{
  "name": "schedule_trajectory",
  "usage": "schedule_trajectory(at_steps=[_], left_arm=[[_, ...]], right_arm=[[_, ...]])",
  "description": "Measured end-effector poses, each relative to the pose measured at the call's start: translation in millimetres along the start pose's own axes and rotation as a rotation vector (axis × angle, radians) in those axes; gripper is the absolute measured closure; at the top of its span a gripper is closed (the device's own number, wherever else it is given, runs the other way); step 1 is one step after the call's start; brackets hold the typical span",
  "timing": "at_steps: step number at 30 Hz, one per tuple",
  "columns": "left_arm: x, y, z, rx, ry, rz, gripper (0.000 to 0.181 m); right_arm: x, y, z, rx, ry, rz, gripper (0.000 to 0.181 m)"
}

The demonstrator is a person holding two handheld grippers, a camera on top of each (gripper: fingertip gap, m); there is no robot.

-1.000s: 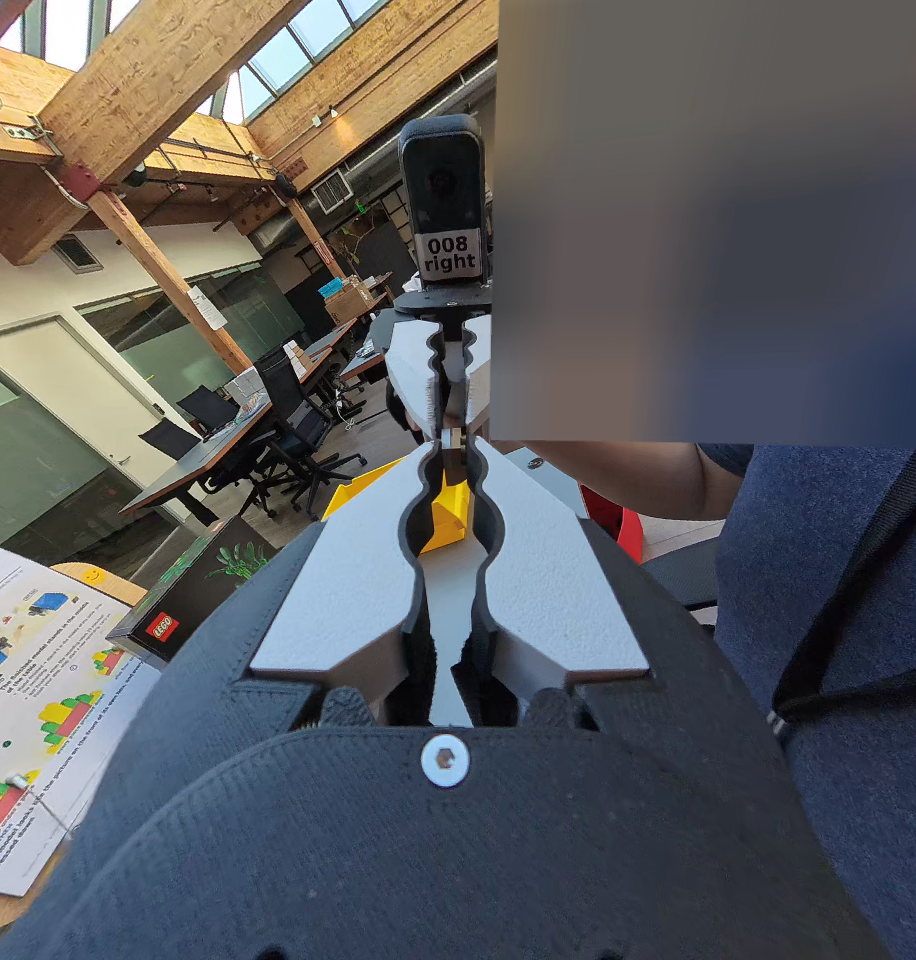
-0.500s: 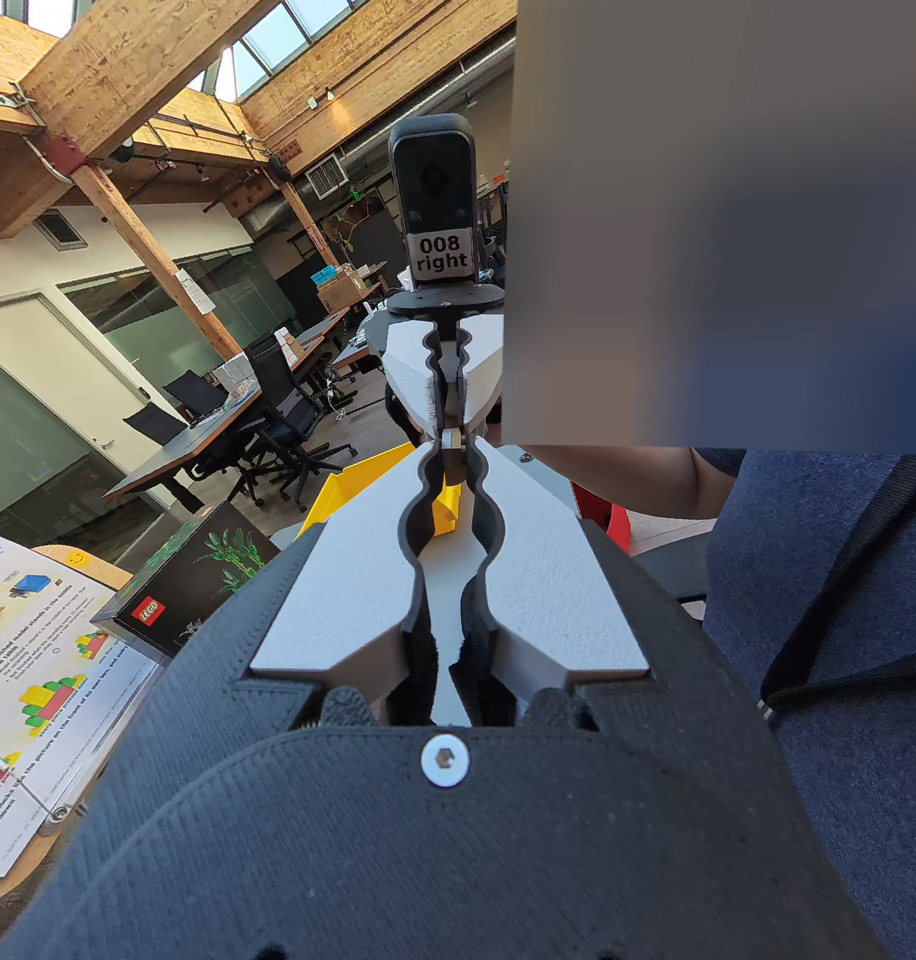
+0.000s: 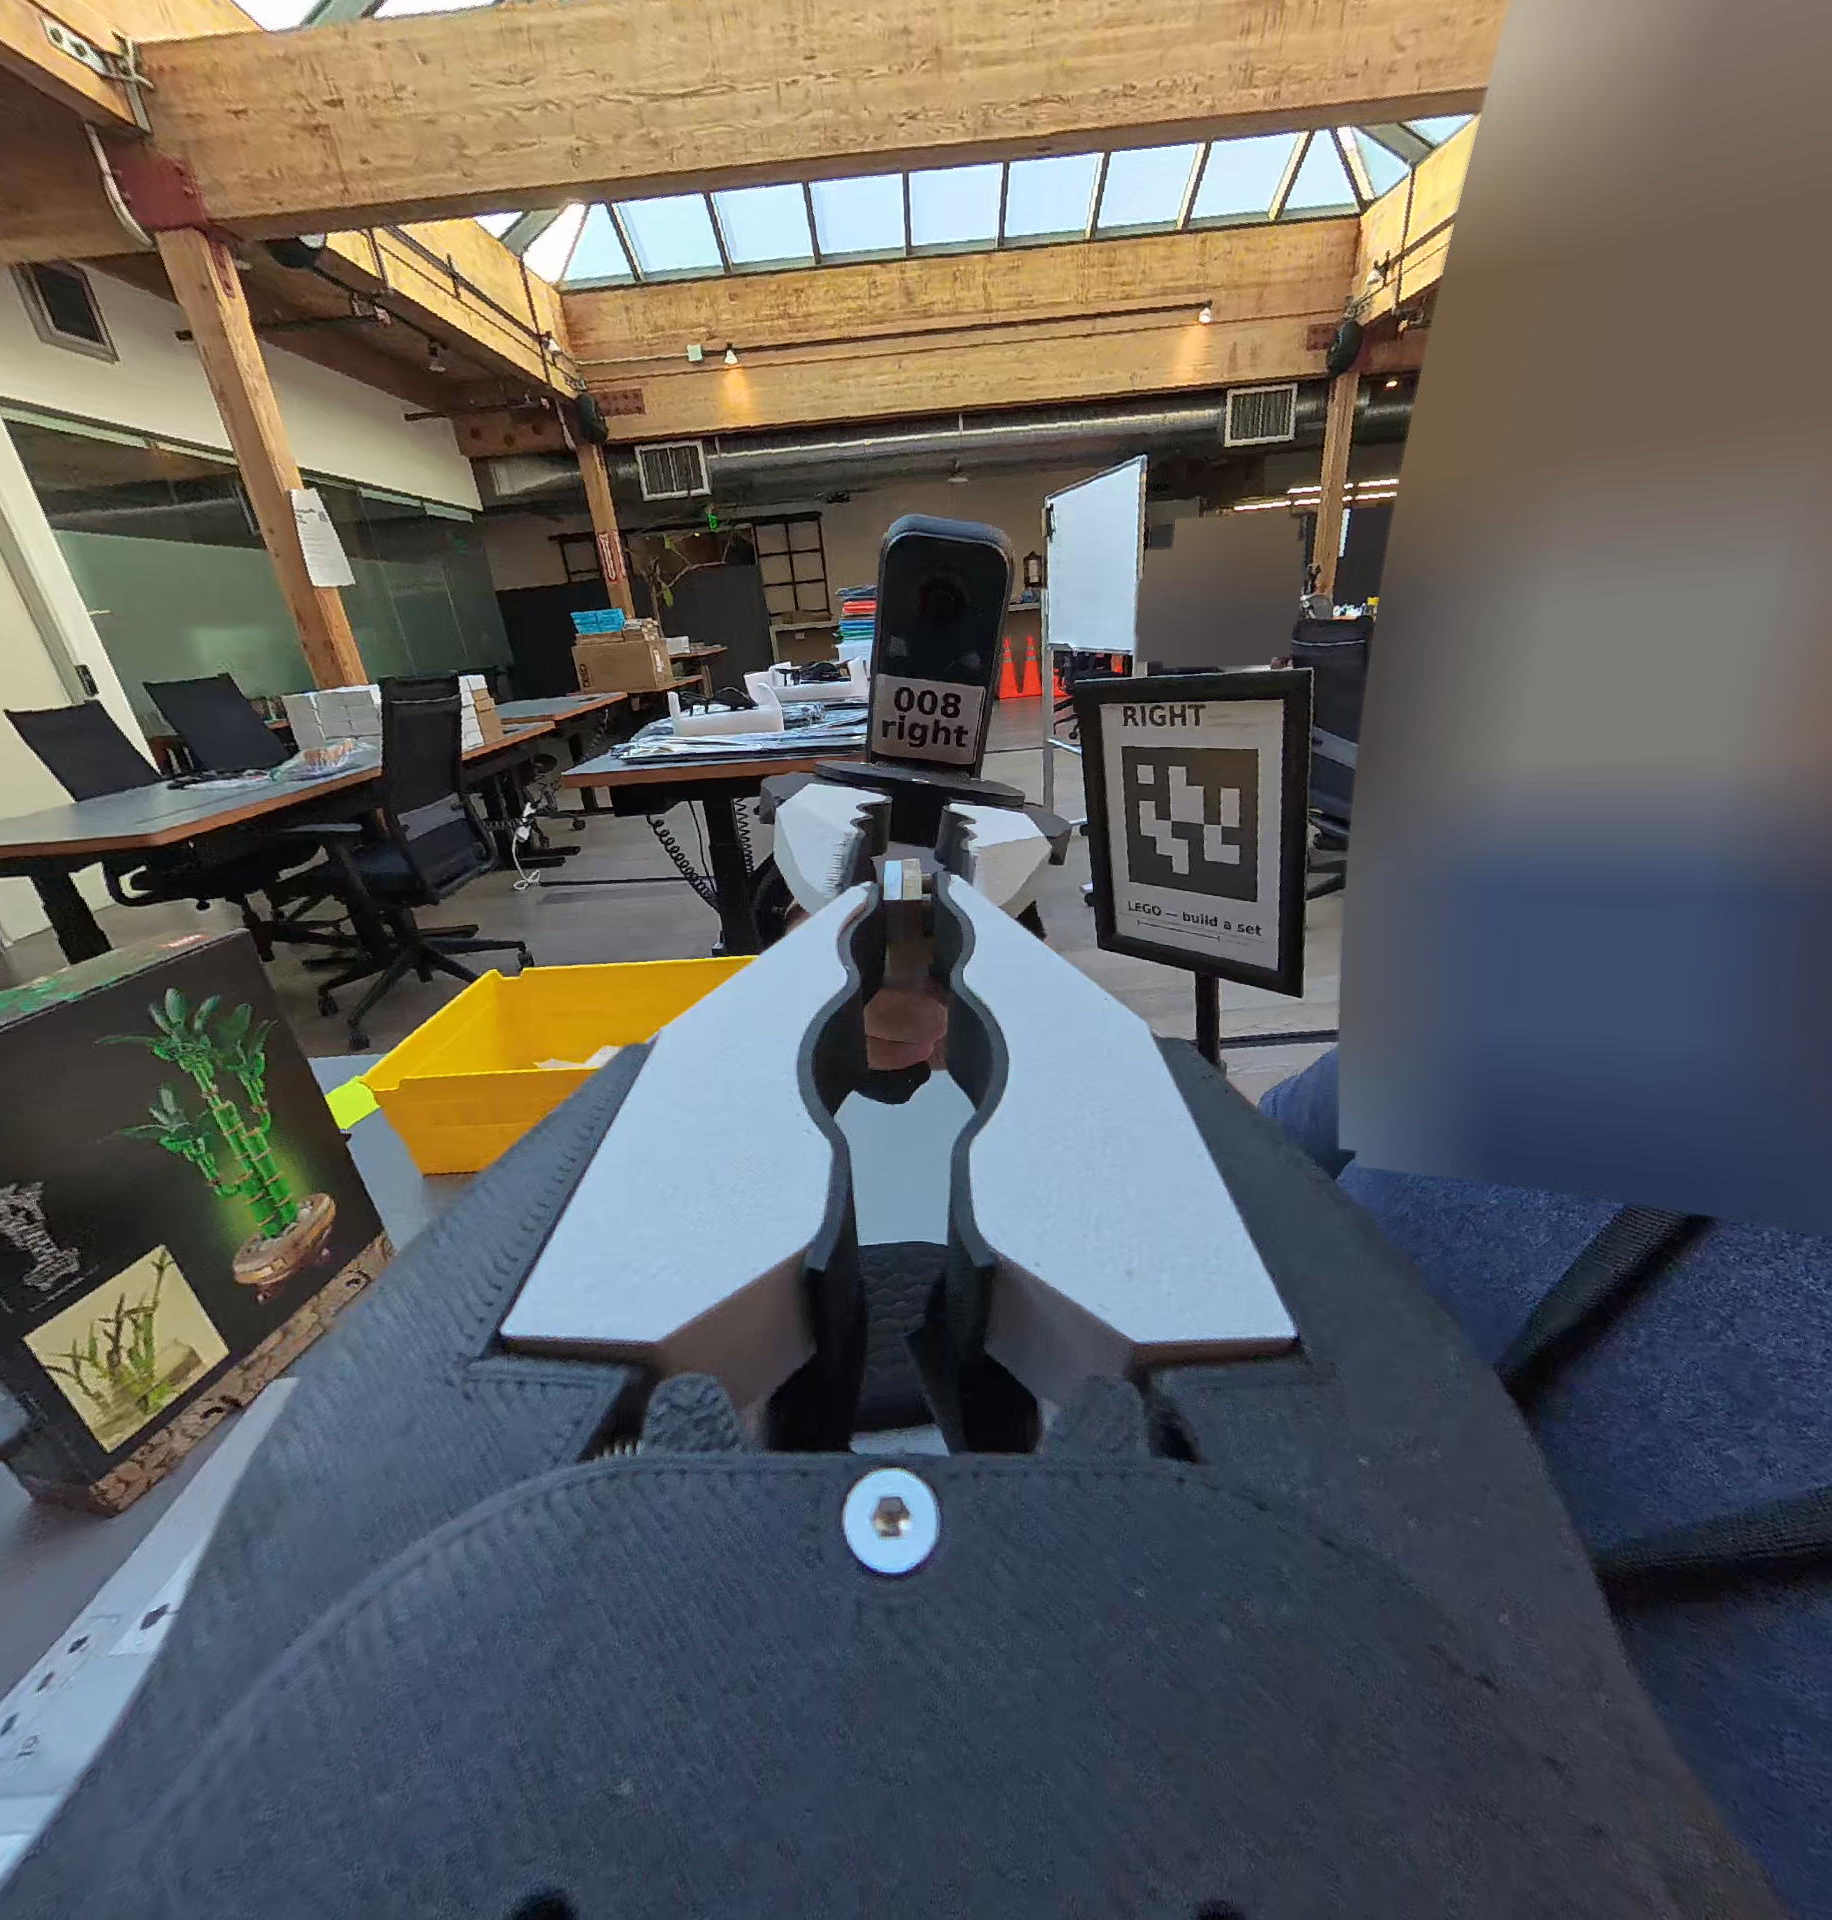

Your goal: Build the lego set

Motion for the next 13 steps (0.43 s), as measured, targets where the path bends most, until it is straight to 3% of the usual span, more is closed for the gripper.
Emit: schedule_trajectory(at_steps=[3,7,11,13], left_arm=[[-2,-1,4,0.010,0.028,-0.016,0.175],[-6,1,8,0.013,0.079,-0.004,0.175],[-8,0,12,0.028,0.085,-0.011,0.172],[-9,1,13,0.027,0.062,-0.041,0.161]], right_arm=[[0,-2,7,0.004,-0.001,0.018,0.173],[-2,-1,13,0.013,-0.001,0.047,0.175],[1,3,18,0.062,-0.115,0.054,0.175],[3,6,21,0.129,-0.211,0.039,0.175]])
Point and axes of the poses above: each gripper's, where its closed fingertips meet, y back along the fingers, z out of its underside, x = y × z across the jaws, the point moved 10 cm from there along y, back along the fingers, and after that the axes turned 7 degrees about x, right-handed, at the moved point
